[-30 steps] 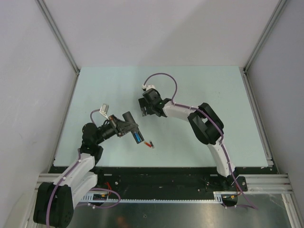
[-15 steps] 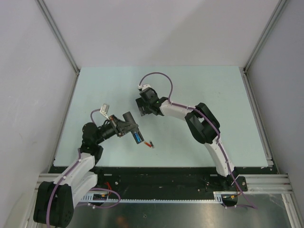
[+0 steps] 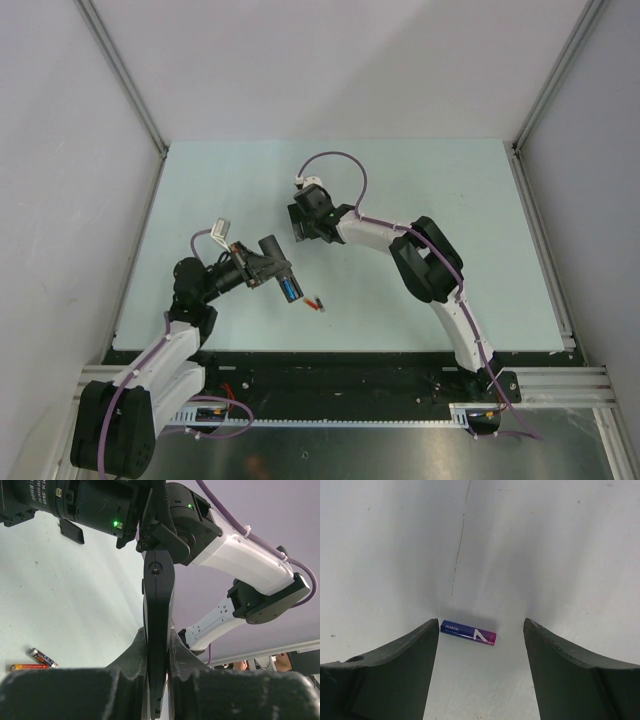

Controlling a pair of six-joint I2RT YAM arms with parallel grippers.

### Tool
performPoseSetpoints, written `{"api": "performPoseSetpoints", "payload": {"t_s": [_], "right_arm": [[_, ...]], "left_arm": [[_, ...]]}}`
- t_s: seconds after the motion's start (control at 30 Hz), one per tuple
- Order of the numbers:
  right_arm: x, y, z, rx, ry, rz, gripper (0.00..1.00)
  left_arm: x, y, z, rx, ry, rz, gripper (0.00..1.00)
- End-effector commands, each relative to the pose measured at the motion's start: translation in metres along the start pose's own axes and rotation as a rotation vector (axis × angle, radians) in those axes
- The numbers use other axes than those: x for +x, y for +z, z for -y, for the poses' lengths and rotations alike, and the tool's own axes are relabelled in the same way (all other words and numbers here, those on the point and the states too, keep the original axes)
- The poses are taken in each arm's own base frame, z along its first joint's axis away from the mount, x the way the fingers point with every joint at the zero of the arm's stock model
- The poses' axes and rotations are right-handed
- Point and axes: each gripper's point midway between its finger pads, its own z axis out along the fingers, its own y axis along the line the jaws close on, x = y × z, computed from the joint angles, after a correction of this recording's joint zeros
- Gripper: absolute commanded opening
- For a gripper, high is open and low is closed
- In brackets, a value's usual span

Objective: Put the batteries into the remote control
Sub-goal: Pick up the battery from the center of the board.

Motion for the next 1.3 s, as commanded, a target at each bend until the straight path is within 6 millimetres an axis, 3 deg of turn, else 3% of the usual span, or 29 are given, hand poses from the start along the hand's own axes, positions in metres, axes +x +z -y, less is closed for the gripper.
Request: {"api": "performPoseSetpoints", "payload": {"t_s": [0.0, 0.6, 1.17, 1.27], "right_arm": [[0.005, -0.007, -0.002, 0.042, 0.034, -0.027, 0.73], [0.013, -0.008, -0.003, 0.089, 0.051, -0.048, 0.70], [0.028, 0.002, 0.002, 0.159, 0.059, -0.099, 0.61], [0.030, 0.004, 0.000, 0.154, 0.053, -0.112, 0.56]], "left_arm": [[-0.010, 0.001, 0.019, 0.053, 0.079, 0.009, 0.00], [-0.008, -0.002, 0.023, 0.066, 0.086, 0.015, 0.00], [-0.005, -0.004, 0.022, 0.066, 0.083, 0.014, 0.00], [-0.004, -0.005, 0.022, 0.067, 0.082, 0.011, 0.00]]}}
